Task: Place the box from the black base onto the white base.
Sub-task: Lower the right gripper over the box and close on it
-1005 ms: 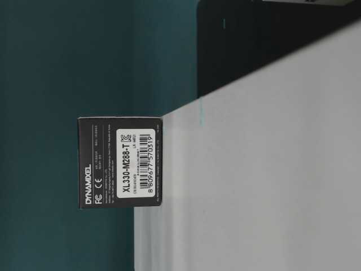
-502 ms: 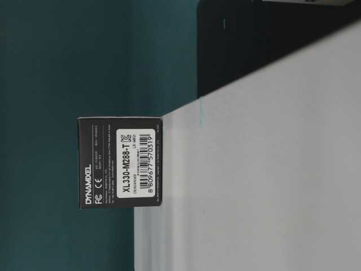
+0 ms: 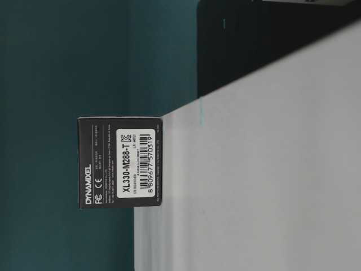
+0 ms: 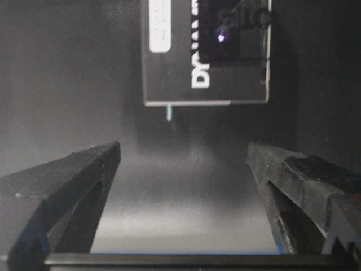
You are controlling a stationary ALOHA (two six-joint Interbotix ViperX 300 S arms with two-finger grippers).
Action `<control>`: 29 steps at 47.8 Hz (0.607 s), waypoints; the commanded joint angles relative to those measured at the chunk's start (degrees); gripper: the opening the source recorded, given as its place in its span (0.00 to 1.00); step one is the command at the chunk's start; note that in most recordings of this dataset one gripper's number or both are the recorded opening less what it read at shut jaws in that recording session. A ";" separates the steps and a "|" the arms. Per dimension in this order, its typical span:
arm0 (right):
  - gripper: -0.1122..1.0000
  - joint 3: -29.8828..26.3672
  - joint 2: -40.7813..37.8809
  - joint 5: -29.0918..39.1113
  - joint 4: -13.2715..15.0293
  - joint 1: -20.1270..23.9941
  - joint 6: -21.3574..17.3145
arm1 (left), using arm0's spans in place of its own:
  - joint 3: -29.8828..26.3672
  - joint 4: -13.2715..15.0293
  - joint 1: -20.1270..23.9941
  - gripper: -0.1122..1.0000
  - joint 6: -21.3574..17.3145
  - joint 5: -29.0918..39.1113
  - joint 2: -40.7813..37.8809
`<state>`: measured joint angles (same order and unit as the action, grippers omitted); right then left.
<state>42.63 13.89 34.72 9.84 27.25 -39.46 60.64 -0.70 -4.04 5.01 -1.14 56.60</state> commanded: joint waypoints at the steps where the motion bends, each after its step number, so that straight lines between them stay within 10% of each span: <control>1: 1.00 -0.44 -1.23 -1.32 1.85 -0.79 -0.70 | -1.14 -0.18 0.00 0.08 0.18 -0.26 -0.53; 29: 1.00 -1.49 -5.89 -6.06 10.20 -2.02 -6.86 | -1.14 -0.18 0.00 0.08 0.35 -0.26 -0.26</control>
<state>42.01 9.40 29.79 19.25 25.93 -46.23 60.64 -0.79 -4.04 5.27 -1.23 56.60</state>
